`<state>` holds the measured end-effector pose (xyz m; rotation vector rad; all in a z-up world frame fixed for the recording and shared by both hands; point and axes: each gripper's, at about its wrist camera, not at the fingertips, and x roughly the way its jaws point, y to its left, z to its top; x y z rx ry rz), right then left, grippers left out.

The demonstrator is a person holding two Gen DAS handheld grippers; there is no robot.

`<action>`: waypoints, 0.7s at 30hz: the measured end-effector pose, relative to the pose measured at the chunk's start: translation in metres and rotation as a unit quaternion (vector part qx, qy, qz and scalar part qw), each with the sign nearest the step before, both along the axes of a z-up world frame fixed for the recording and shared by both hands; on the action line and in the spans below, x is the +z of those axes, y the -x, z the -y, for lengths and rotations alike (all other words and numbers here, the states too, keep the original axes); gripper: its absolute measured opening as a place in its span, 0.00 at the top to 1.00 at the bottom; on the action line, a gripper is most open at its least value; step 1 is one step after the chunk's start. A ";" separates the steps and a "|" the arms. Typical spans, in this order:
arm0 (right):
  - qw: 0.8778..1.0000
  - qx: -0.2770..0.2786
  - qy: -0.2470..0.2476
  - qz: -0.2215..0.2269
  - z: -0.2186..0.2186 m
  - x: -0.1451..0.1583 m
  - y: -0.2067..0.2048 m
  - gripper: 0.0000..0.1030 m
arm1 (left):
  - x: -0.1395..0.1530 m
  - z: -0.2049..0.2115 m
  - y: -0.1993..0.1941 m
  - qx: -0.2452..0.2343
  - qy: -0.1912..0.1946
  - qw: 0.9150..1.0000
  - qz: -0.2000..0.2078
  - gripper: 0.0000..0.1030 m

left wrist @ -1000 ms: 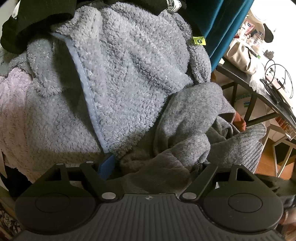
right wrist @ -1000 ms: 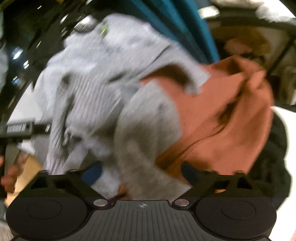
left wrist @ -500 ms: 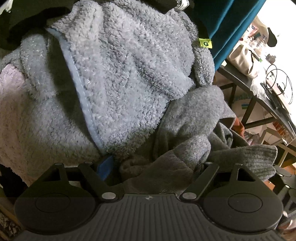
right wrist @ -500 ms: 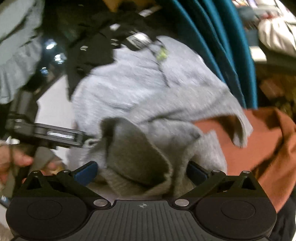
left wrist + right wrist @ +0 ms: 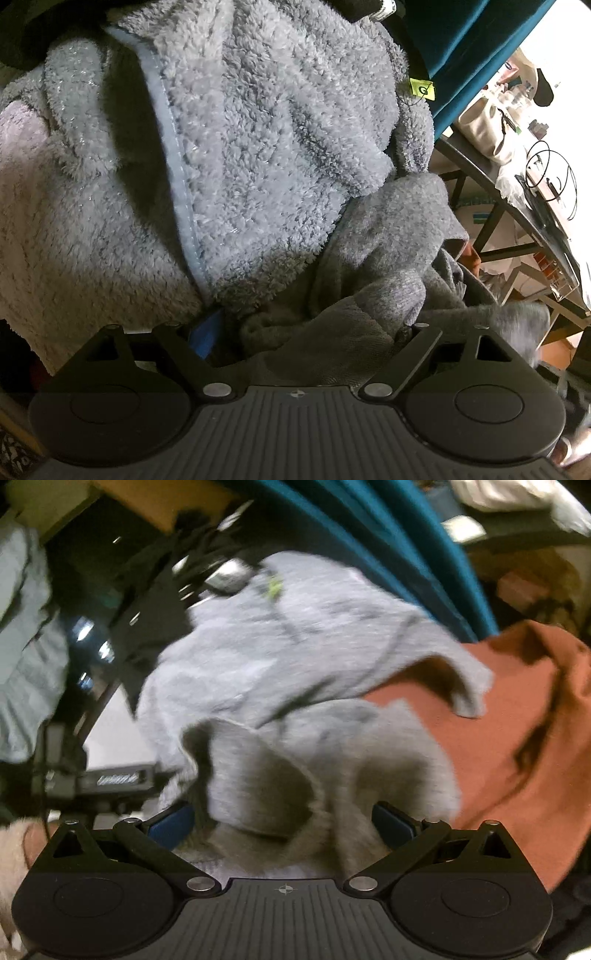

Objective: Fold clothes

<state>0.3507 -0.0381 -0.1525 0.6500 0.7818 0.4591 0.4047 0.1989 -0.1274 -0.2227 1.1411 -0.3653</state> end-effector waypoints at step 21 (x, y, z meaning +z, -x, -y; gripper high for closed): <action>0.968 0.055 0.240 -0.048 -0.088 -0.010 -0.041 0.29 | -0.001 -0.001 0.004 -0.013 0.019 1.000 -0.005 0.16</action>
